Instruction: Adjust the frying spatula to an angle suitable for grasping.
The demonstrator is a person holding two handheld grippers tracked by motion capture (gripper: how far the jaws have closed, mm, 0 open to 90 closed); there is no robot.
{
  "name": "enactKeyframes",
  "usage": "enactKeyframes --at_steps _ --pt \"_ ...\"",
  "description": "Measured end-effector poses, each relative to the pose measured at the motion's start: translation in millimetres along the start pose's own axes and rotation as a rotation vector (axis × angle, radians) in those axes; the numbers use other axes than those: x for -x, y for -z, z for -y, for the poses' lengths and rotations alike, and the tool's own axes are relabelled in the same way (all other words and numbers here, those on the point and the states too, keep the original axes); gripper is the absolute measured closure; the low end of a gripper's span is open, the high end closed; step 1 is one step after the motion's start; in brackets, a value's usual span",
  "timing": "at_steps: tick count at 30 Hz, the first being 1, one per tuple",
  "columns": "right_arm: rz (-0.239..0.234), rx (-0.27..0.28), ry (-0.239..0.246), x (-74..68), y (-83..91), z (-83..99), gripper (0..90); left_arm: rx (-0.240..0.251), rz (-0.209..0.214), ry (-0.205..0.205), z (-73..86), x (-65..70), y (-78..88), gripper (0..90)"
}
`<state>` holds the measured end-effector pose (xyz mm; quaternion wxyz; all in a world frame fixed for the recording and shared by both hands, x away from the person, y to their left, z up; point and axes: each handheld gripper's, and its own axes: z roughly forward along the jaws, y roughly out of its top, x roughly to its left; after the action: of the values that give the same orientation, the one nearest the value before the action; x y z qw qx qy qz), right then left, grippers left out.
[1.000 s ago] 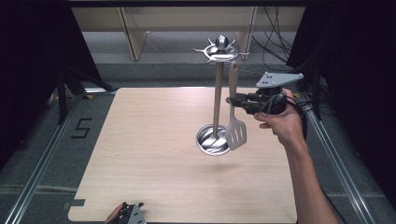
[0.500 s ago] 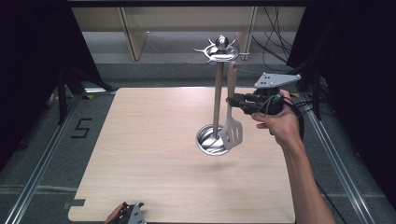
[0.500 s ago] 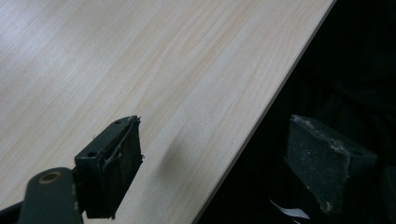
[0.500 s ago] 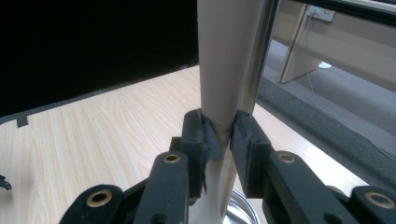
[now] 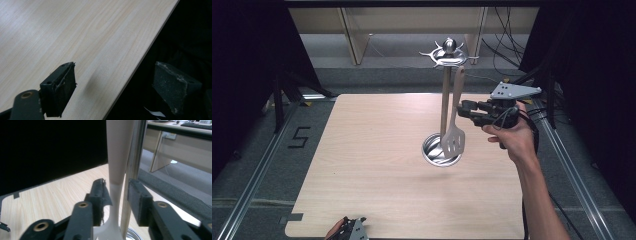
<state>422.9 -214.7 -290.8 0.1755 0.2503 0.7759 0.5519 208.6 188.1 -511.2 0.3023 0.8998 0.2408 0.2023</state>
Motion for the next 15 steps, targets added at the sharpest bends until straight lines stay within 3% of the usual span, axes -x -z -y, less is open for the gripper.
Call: enactKeyframes --at_steps 3,4,7,15 --pt "0.003 0.017 -0.013 -3.1 5.3 2.3 62.4 0.006 0.012 0.010 0.1 0.0 0.0 17.7" --pt "0.012 0.022 -0.009 -3.8 6.5 3.6 61.0 -0.015 0.017 0.002 -0.7 -1.1 2.1 17.7" --pt "0.035 0.014 0.007 -7.5 10.1 9.5 58.5 -0.013 0.013 0.005 -0.4 -1.2 1.4 17.7" --pt "0.067 0.012 -0.008 -15.3 28.1 38.0 50.7 -0.012 0.003 0.006 -0.9 -1.8 1.0 17.7"
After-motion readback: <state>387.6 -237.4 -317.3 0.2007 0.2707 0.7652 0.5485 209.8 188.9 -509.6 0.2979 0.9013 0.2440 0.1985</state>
